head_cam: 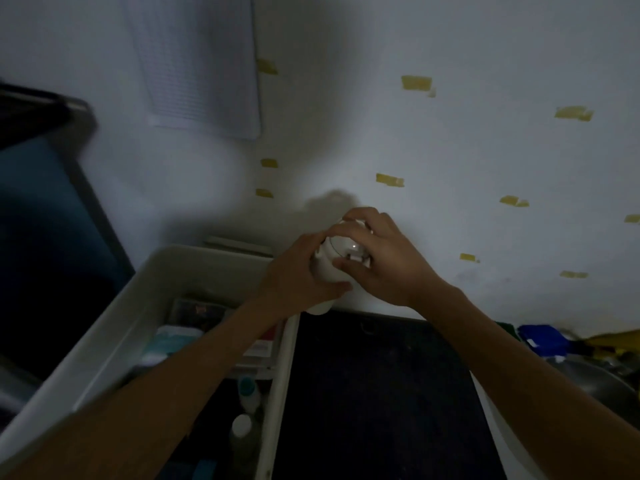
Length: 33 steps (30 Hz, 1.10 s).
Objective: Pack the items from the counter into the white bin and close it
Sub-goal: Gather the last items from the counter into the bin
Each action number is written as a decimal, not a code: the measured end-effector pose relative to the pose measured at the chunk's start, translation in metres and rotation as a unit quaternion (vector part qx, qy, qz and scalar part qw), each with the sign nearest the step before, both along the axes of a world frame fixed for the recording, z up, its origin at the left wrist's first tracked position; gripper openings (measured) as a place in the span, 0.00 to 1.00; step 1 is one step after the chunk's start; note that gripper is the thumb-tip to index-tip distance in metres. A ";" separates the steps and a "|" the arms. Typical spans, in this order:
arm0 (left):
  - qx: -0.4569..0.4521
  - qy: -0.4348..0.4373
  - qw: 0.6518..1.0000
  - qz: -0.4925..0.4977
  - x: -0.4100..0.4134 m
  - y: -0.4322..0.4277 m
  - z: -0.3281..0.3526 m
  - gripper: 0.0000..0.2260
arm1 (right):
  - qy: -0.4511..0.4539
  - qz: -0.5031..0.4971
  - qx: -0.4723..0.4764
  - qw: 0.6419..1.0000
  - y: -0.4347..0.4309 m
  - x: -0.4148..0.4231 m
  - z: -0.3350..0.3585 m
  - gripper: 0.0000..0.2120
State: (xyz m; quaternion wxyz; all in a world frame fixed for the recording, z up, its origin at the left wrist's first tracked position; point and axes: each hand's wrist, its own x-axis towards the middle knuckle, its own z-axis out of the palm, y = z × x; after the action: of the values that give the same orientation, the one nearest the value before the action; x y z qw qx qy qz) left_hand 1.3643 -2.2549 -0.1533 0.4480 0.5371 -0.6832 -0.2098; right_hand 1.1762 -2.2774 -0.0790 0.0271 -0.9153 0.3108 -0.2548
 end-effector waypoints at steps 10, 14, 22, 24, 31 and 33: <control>0.050 0.092 0.994 0.025 0.082 0.055 -0.009 0.30 | -0.069 0.033 0.090 0.993 0.014 0.091 -0.022 0.32; 0.107 0.154 0.981 0.041 0.115 0.079 -0.038 0.27 | -0.082 0.043 0.160 0.983 0.026 0.127 -0.054 0.29; 0.181 0.188 0.965 0.037 0.160 0.101 -0.075 0.26 | -0.044 0.016 0.323 0.945 0.055 0.174 -0.107 0.37; 0.185 0.211 0.959 0.048 0.165 0.103 -0.087 0.25 | -0.054 0.013 0.375 0.925 0.063 0.180 -0.118 0.38; 0.244 0.190 0.945 0.106 0.179 0.096 -0.123 0.25 | -0.124 -0.039 0.521 0.844 0.085 0.191 -0.165 0.26; 0.273 0.181 0.936 0.128 0.181 0.090 -0.133 0.25 | -0.109 -0.056 0.515 0.848 0.091 0.193 -0.175 0.30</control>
State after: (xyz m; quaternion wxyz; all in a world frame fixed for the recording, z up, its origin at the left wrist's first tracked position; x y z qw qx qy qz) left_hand 1.5453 -2.1646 -0.2862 0.4231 0.6744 -0.4324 -0.4233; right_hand 1.3694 -2.1867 -0.2539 0.5143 -0.7172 0.4431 -0.1577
